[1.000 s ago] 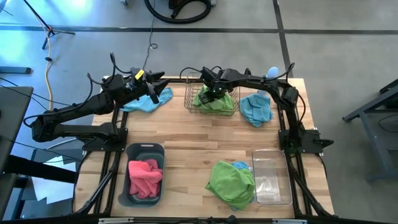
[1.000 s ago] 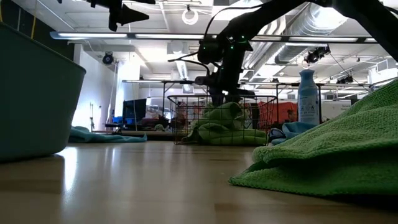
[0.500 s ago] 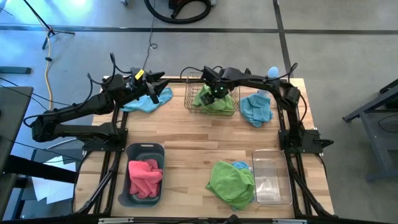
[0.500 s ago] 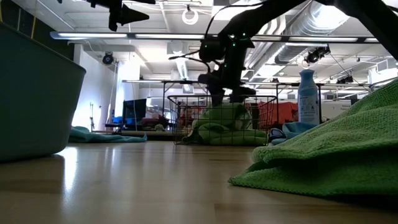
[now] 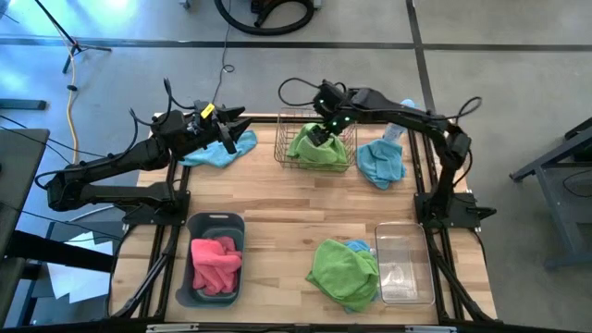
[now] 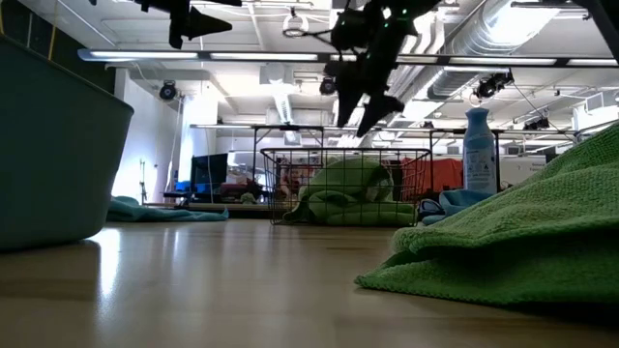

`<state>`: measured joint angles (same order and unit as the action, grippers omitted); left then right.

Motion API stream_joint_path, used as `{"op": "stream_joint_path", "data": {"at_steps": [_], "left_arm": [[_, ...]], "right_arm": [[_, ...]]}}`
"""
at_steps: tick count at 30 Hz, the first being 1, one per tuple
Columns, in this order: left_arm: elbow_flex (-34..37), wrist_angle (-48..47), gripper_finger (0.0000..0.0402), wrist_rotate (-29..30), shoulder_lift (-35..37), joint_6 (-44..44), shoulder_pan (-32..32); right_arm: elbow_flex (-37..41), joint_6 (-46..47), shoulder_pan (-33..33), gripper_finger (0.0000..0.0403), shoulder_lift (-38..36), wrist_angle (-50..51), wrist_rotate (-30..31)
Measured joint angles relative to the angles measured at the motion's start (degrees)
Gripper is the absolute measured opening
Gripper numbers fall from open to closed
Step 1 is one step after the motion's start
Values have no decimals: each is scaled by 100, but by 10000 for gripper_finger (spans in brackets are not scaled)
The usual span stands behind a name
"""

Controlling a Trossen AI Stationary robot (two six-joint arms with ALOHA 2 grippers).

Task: Sort microfiber towel by color & place in baskets
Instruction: Put the green towel into the wire basket

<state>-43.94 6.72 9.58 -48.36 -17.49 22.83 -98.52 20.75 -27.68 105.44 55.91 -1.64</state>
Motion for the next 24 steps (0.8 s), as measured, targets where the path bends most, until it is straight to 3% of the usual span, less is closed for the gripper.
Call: {"op": "stream_joint_path", "data": {"at_steps": [6, 9, 14, 19, 24], "left_arm": [[0, 0, 246, 0, 0, -73, 0], [0, 0, 246, 0, 0, -144, 0], [0, -2, 246, -1, 0, -145, 0], [0, -3, 246, -290, 0, -145, 1], [0, -2, 246, -685, 0, -127, 0]], "right_arm": [[-2, -643, 436, 252, -561, 386, -862], [-2, -894, 852, 252, -797, 587, -996], [-4, -1026, 1656, 252, -971, 819, -1017], [38, -793, 2299, 252, -965, 1171, -470], [856, -34, 2582, 252, -1140, 1134, -530]]}}
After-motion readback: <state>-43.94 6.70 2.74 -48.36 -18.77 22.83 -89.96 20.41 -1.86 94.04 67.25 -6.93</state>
